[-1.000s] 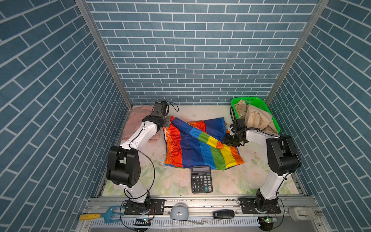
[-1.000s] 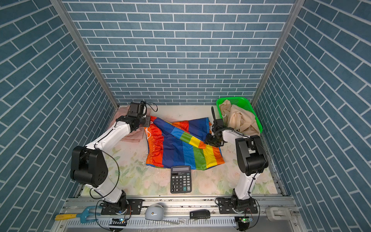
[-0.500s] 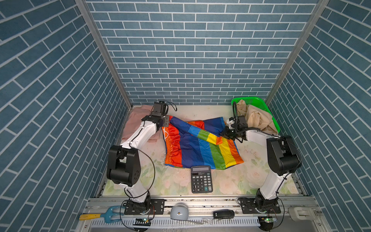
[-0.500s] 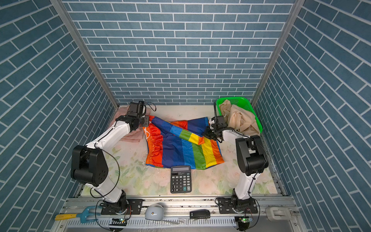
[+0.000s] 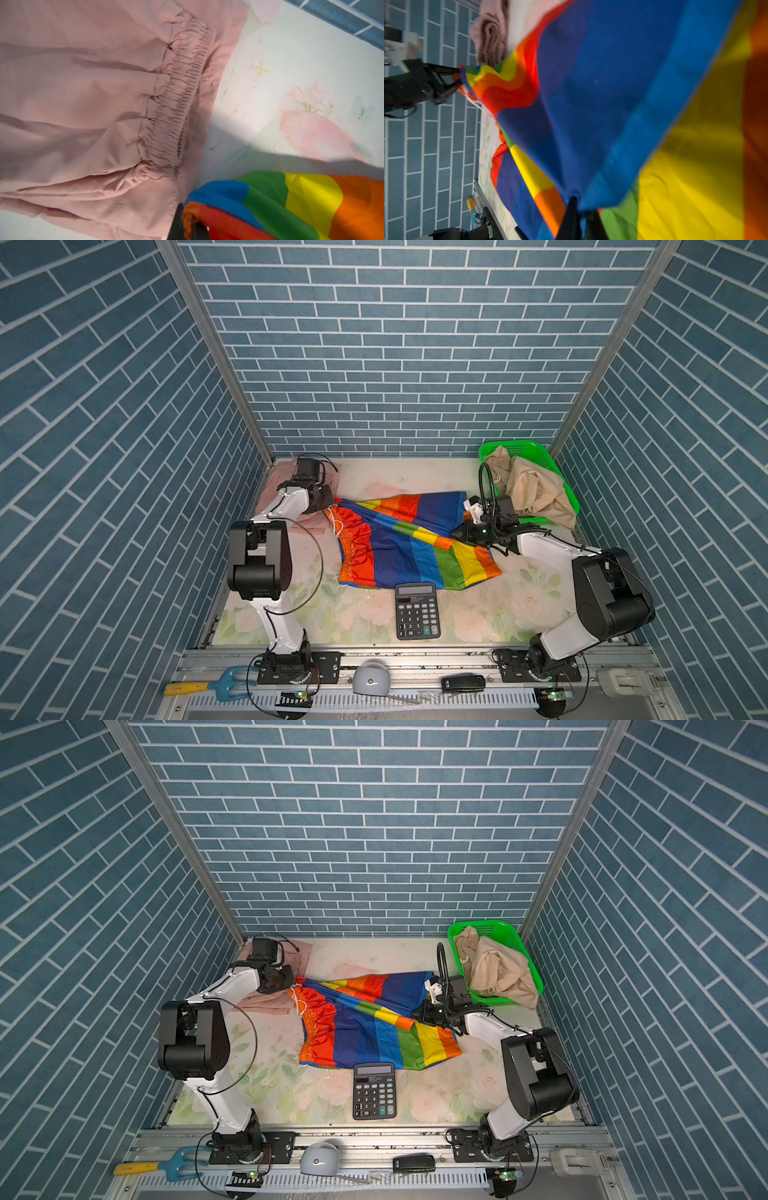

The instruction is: Fold and stack the shorts

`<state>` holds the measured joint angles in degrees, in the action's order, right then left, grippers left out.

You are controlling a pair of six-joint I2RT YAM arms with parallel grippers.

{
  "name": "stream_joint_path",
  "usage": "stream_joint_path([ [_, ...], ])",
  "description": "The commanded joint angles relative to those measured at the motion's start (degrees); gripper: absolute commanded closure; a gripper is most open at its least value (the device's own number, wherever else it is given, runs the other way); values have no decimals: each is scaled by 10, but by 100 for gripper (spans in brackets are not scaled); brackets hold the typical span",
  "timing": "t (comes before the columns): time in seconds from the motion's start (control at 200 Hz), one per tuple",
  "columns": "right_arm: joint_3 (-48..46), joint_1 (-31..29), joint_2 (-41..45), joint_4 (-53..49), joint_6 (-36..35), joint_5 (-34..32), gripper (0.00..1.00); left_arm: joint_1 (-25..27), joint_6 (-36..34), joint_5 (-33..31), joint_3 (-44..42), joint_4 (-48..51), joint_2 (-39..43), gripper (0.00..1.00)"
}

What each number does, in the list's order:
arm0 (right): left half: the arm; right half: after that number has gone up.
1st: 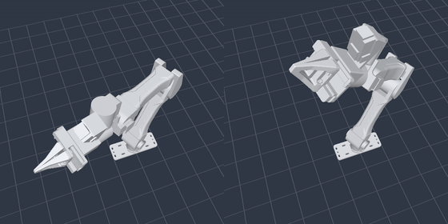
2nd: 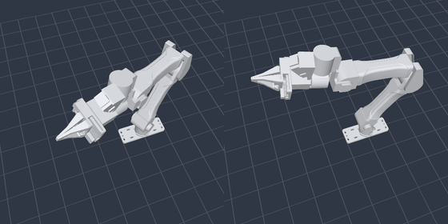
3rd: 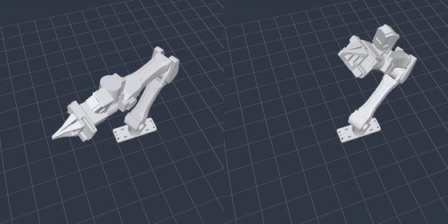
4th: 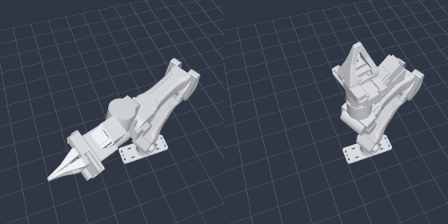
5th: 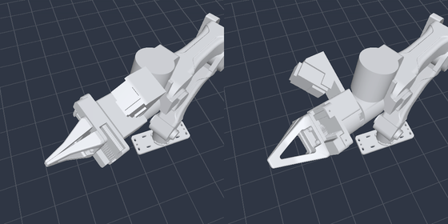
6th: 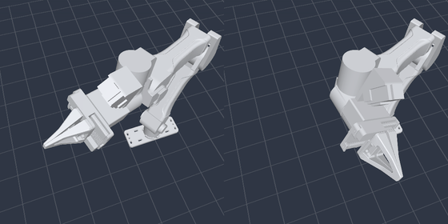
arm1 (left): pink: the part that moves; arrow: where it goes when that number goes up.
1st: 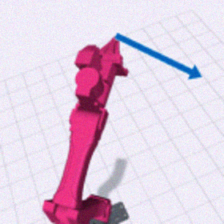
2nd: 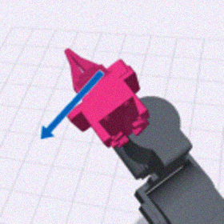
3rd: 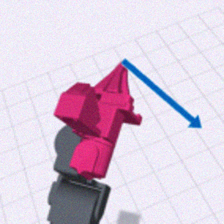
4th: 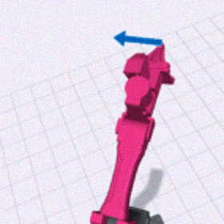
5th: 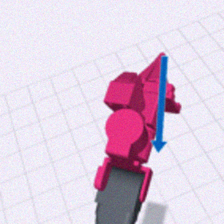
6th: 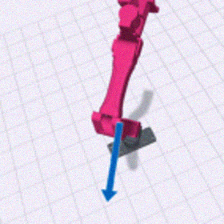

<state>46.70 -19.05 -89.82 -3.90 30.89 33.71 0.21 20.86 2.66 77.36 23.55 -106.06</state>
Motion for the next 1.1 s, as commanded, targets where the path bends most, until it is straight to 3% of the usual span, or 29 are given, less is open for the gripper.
stream_joint_path([
  [0.0, -3, 8, 20, -33, -31, -11, 66, -15, 25, -10, -12, -34, 9, 100],
  [0.1, 13, 8, 42, -69, -48, -21, 50, -15, 27, -5, -25, -45, 16, 100],
  [0.255, 47, 3, 55, -122, -83, -72, 37, -14, 34, 3, -41, -60, 24, 100],
  [0.43, 122, -59, 19, -212, -200, -195, 24, -14, 34, 6, -38, -61, 30, 100],
  [0.65, 207, -132, -49, -224, -326, -303, 11, -14, 26, 9, -28, -52, 29, 100],
  [0.8, 270, -179, -116, -201, -380, -316, 8, -14, 27, 15, -30, -54, 29, 100],
  [1.0, 396, -225, -216, -188, -414, -291, 6, -11, 31, 26, -29, -57, 32, 100],
  [1.095, 459, -239, -261, -189, -426, -248, 6, -10, 37, 35, -31, -59, 36, 100],
])
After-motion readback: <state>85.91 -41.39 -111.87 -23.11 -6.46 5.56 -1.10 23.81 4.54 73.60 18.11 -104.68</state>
